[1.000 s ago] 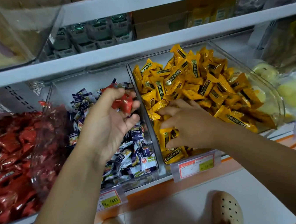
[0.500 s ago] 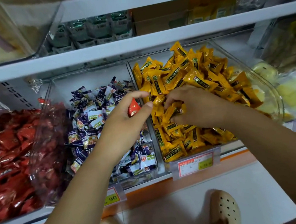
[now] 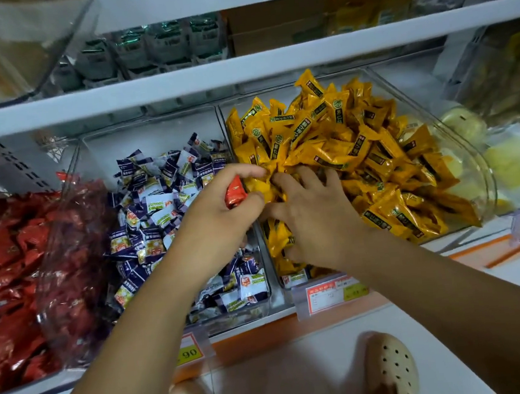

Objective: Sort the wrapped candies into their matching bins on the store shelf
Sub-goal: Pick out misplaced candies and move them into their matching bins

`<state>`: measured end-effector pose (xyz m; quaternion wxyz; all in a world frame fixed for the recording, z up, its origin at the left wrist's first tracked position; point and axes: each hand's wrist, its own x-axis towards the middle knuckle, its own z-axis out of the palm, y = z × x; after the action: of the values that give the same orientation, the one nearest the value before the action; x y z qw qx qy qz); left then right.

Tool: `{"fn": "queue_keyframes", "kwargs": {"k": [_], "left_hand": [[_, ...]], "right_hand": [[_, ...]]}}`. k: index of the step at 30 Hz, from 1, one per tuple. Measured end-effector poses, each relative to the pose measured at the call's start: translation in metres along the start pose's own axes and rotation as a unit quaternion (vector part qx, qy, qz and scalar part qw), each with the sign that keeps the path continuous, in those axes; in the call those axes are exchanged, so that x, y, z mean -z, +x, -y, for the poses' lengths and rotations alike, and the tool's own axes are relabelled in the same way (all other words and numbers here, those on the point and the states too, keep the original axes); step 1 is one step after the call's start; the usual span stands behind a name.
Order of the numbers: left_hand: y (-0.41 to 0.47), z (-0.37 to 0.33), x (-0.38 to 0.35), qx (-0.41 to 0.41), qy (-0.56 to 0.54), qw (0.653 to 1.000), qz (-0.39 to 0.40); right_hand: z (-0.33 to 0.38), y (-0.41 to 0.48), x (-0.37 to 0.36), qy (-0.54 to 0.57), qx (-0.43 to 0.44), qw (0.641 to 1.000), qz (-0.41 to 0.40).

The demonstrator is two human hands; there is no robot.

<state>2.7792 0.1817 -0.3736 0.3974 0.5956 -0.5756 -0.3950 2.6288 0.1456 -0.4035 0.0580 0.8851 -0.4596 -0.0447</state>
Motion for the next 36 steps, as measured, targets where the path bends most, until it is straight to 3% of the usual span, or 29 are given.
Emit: {"fn": "queue_keyframes", "kwargs": {"k": [3, 7, 9, 14, 16, 18, 20, 25, 29, 33, 36], "left_hand": [[0.002, 0.003, 0.002, 0.000, 0.007, 1.000, 0.010], [0.002, 0.004, 0.004, -0.002, 0.007, 1.000, 0.021], [0.001, 0.003, 0.005, -0.005, 0.005, 1.000, 0.026], [0.001, 0.003, 0.004, -0.008, 0.000, 1.000, 0.029], [0.001, 0.003, 0.004, -0.008, 0.004, 1.000, 0.028], [0.001, 0.003, 0.004, -0.009, 0.007, 1.000, 0.025], [0.000, 0.003, 0.005, -0.009, 0.007, 1.000, 0.024], [-0.001, 0.003, 0.004, -0.006, 0.013, 1.000, 0.017], [-0.003, 0.001, 0.004, 0.000, -0.003, 1.000, 0.022], [-0.006, 0.002, 0.006, -0.003, -0.001, 1.000, 0.023], [-0.006, 0.002, 0.007, -0.005, 0.008, 1.000, 0.029]], "right_hand": [[-0.015, 0.007, 0.005, 0.051, -0.032, 0.997, -0.050], [-0.028, 0.015, 0.012, 0.094, -0.055, 0.993, -0.050], [-0.030, 0.016, 0.015, 0.099, -0.046, 0.994, -0.026], [-0.042, 0.010, 0.030, 0.195, -0.003, 0.974, 0.118], [-0.043, 0.003, 0.039, 0.248, 0.002, 0.959, 0.138], [-0.042, -0.006, 0.047, 0.267, 0.012, 0.958, 0.099], [-0.038, -0.014, 0.051, 0.233, 0.038, 0.971, 0.026], [-0.016, -0.018, 0.038, 0.104, 0.045, 0.974, 0.198], [-0.002, -0.006, 0.019, -0.024, 0.064, 0.978, 0.198], [0.007, 0.000, 0.020, -0.027, 0.069, 0.973, 0.219], [0.001, -0.004, 0.018, 0.044, 0.069, 0.978, 0.193]]}}
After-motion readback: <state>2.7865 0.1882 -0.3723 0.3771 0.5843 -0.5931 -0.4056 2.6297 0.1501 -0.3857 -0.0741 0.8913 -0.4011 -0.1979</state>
